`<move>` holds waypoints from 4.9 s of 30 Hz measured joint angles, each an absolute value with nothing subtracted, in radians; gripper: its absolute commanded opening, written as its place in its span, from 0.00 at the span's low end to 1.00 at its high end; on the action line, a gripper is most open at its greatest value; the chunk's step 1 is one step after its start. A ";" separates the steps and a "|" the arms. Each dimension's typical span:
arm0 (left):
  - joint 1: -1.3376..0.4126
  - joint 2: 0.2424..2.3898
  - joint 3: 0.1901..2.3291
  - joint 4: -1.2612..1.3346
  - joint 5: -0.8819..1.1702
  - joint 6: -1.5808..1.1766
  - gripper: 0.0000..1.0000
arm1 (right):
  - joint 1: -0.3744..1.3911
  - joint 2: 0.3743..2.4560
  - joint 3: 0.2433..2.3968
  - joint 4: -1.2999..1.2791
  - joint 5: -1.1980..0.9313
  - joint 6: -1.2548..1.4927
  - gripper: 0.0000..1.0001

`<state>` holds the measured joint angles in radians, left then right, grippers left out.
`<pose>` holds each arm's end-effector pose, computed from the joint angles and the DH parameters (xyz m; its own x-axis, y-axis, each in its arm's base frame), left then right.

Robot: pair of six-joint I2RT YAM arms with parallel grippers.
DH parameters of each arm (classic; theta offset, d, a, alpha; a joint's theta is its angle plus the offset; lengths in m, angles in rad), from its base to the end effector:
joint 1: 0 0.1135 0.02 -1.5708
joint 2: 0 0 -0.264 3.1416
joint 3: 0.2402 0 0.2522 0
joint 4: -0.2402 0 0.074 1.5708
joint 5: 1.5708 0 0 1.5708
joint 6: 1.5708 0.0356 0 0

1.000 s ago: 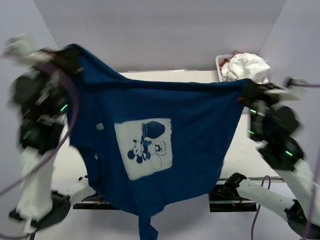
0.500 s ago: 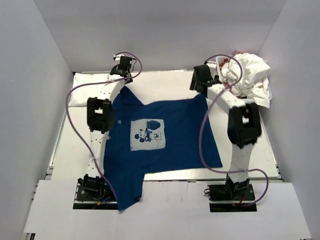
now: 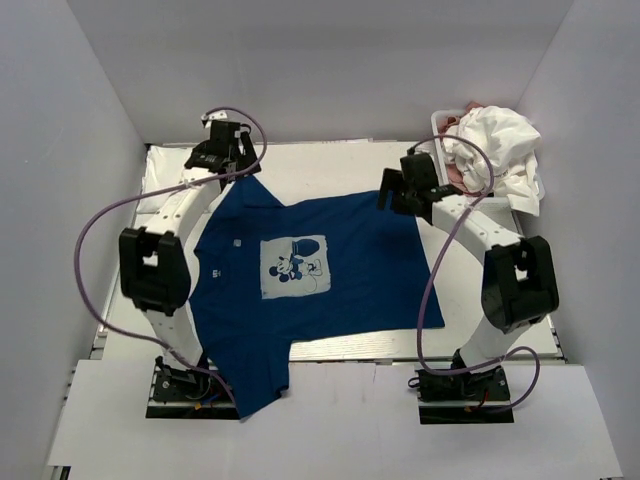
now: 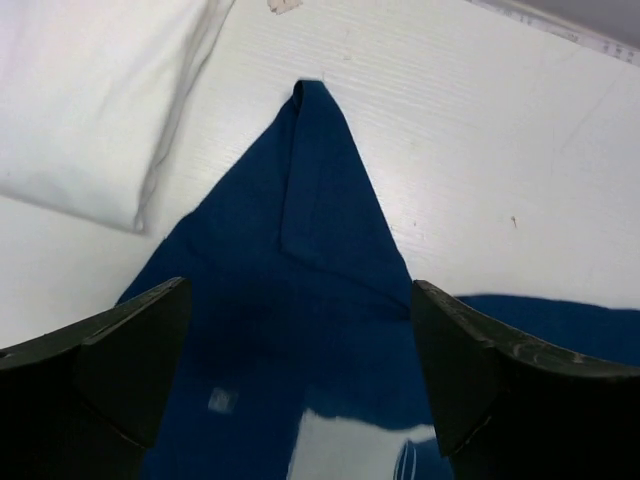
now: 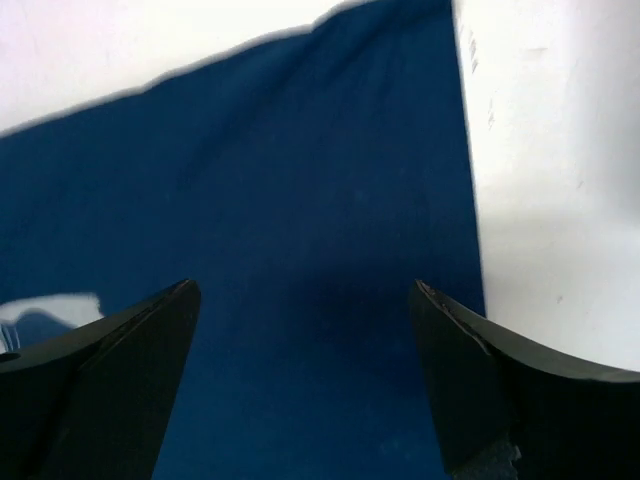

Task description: Fold and stack the t-shirts

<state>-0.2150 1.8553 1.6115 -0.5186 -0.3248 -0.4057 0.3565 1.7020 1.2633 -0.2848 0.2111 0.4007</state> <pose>0.4169 -0.0794 0.2916 -0.6108 -0.2495 -0.7515 -0.2877 0.9541 -0.0829 0.3618 0.1268 0.2535 -0.6469 0.1661 -0.7442 0.0633 0.9843 0.1646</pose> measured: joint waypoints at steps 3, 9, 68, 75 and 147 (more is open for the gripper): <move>-0.219 1.770 1.518 -0.501 -0.318 -0.428 1.00 | 0.369 1.666 1.164 -0.249 0.177 0.412 0.90; -0.216 1.845 1.369 -0.515 -0.277 -0.451 1.00 | 0.402 1.695 1.097 -0.229 0.161 0.414 0.90; -0.298 1.079 0.585 -0.860 0.189 -0.801 0.87 | 0.294 1.439 0.968 -0.252 0.183 0.495 0.90; -0.353 1.188 0.523 -0.799 0.233 -0.848 0.73 | 0.294 1.431 0.954 -0.257 0.223 0.542 0.90; -0.299 1.704 1.475 -0.652 -0.058 -0.712 0.00 | 0.234 1.636 1.185 -0.437 0.189 0.591 0.00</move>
